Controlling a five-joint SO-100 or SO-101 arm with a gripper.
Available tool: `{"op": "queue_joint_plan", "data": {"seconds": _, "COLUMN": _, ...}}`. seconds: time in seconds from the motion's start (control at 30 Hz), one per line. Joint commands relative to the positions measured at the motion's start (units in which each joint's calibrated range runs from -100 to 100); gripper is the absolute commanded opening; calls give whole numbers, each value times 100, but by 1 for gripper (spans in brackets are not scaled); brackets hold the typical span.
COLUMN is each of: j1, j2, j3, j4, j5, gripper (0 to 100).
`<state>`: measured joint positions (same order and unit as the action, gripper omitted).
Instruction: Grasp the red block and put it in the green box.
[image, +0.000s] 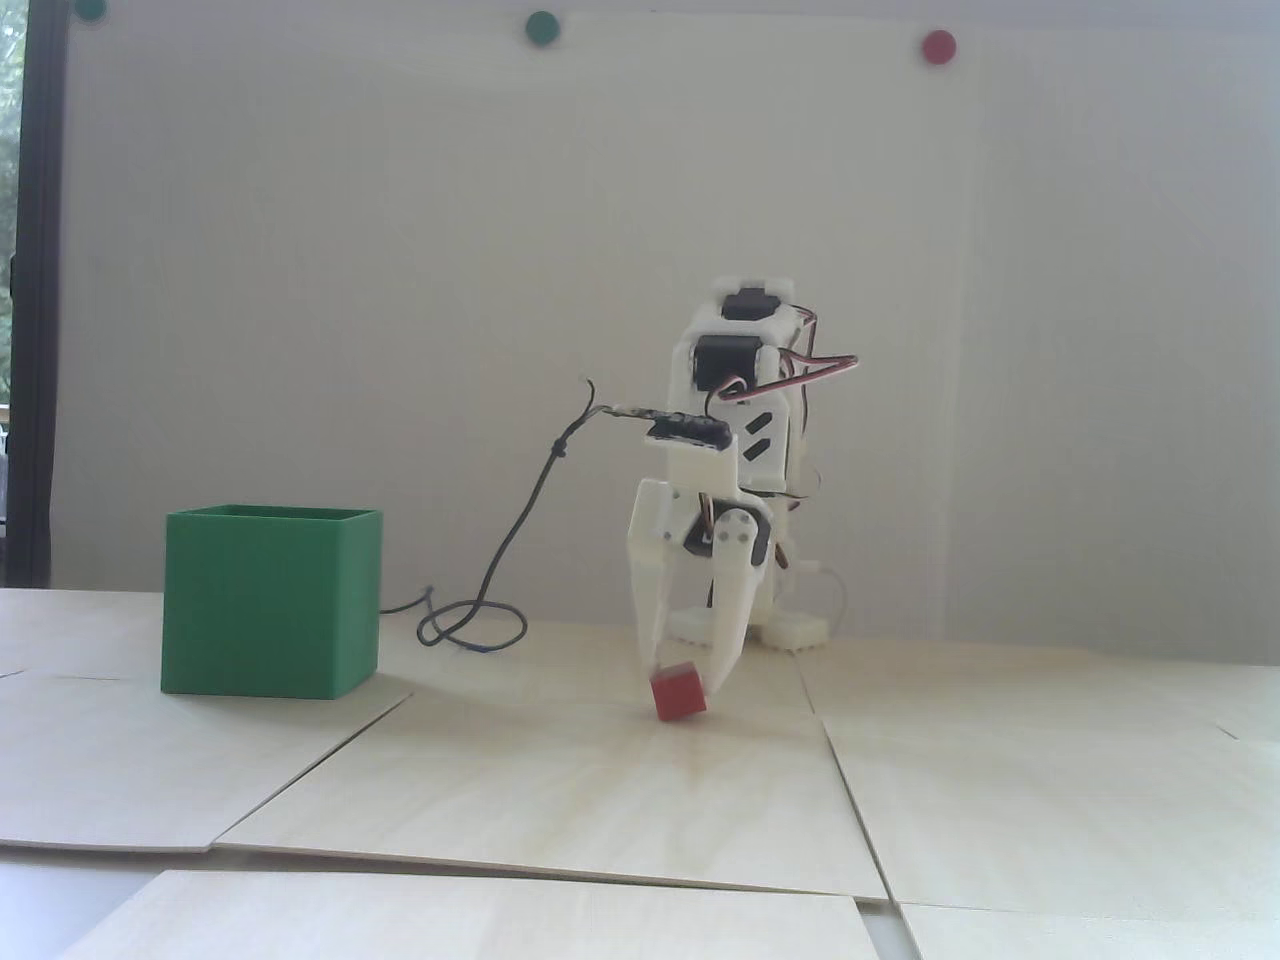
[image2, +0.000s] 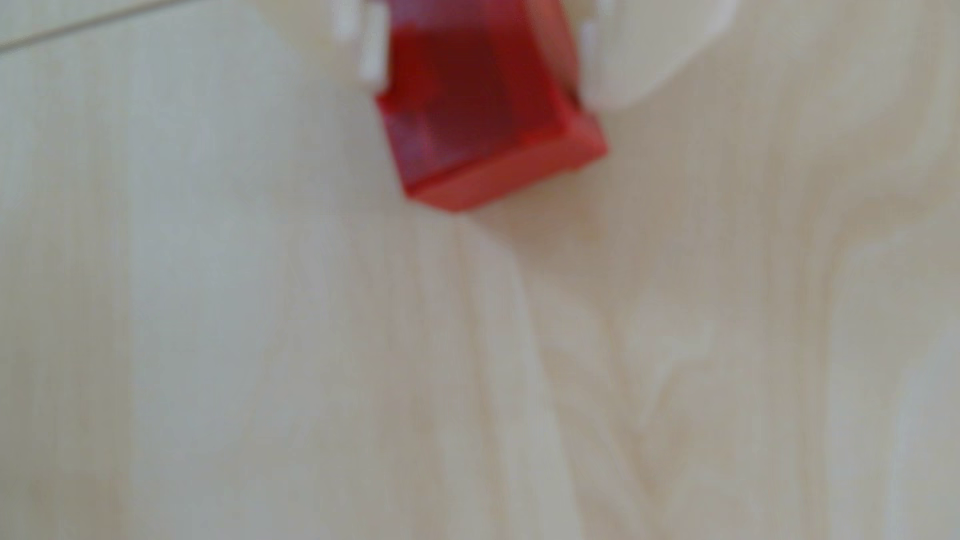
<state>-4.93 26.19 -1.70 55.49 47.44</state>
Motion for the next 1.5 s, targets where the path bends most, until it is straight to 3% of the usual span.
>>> {"op": "queue_joint_plan", "data": {"seconds": 0.0, "j1": -50, "j2": 393, "j3": -194, "j4": 7, "j5": 24, "gripper": 12}}
{"op": "queue_joint_plan", "data": {"seconds": 0.13, "j1": -50, "j2": 401, "j3": -194, "j4": 7, "j5": 60, "gripper": 9}}
{"op": "queue_joint_plan", "data": {"seconds": 0.23, "j1": -58, "j2": 401, "j3": -132, "j4": 66, "j5": 368, "gripper": 1}}
{"op": "queue_joint_plan", "data": {"seconds": 0.77, "j1": 143, "j2": 235, "j3": -353, "j4": 92, "j5": 456, "gripper": 2}}
{"op": "queue_joint_plan", "data": {"seconds": 1.03, "j1": 449, "j2": -926, "j3": -841, "j4": 741, "j5": 451, "gripper": 2}}
{"op": "queue_joint_plan", "data": {"seconds": 1.47, "j1": 907, "j2": -2892, "j3": -1684, "j4": 842, "j5": 446, "gripper": 2}}
